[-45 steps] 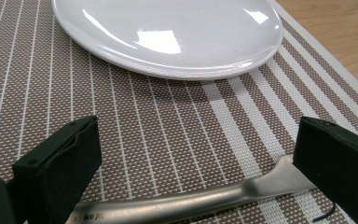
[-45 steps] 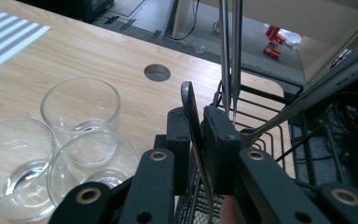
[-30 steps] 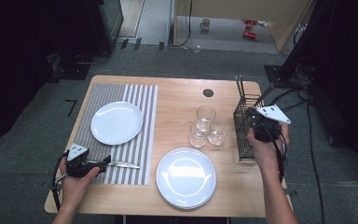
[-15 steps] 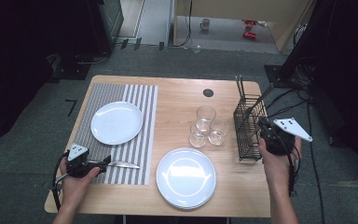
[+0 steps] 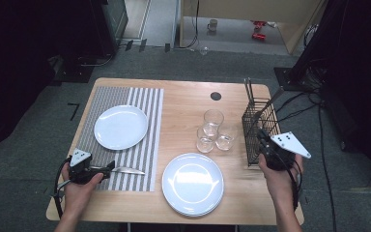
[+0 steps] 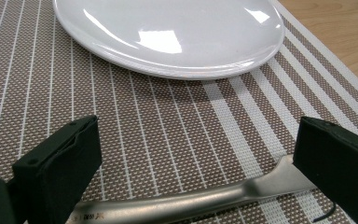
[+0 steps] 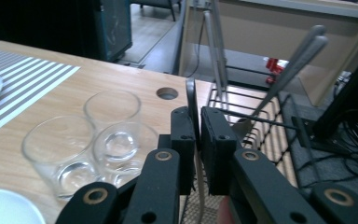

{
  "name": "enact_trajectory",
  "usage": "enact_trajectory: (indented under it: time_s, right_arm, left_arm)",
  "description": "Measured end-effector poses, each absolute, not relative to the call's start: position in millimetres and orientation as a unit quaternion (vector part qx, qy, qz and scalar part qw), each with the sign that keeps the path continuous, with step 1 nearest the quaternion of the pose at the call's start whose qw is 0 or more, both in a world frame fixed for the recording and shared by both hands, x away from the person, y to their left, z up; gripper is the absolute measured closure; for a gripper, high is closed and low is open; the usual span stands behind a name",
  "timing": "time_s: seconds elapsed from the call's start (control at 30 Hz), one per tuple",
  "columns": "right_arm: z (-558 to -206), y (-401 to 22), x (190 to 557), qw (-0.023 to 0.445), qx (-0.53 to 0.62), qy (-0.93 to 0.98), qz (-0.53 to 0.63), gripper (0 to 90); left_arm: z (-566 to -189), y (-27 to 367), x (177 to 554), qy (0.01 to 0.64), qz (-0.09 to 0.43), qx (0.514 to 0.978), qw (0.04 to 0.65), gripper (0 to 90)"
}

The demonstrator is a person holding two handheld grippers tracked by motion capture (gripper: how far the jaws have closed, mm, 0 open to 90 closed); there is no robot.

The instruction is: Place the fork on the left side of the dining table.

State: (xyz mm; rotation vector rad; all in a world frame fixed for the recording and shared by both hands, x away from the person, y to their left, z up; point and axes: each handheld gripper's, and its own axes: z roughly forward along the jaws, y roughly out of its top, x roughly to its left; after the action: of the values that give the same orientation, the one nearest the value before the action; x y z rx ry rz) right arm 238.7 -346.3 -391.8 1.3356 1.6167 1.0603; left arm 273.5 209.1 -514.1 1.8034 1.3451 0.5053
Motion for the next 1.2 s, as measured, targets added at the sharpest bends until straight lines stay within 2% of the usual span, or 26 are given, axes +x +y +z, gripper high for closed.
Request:
enact_trajectory:
  time_s: [0.37, 0.5, 0.73, 1.0, 1.2]
  right_arm:
    - [-409, -346, 249, 0.368, 0.538, 0.641, 0.406, 81.5]
    - [-413, -344, 250, 0.378, 0.542, 0.638, 0.395, 83.7]
    - [-409, -353, 249, 0.394, 0.554, 0.621, 0.391, 87.3]
    - [-403, -363, 245, 0.383, 0.558, 0.610, 0.413, 87.5]
    - [-392, -366, 244, 0.385, 0.558, 0.604, 0.419, 87.5]
  left_arm:
    - [-513, 211, 273, 0.537, 0.198, 0.710, 0.411, 1.3]
    - [-513, 210, 273, 0.534, 0.202, 0.712, 0.408, 1.3]
    - [-511, 210, 273, 0.533, 0.203, 0.714, 0.407, 1.3]
    - [-511, 210, 273, 0.536, 0.203, 0.712, 0.406, 1.3]
    - [-504, 210, 275, 0.545, 0.197, 0.693, 0.429, 1.3]
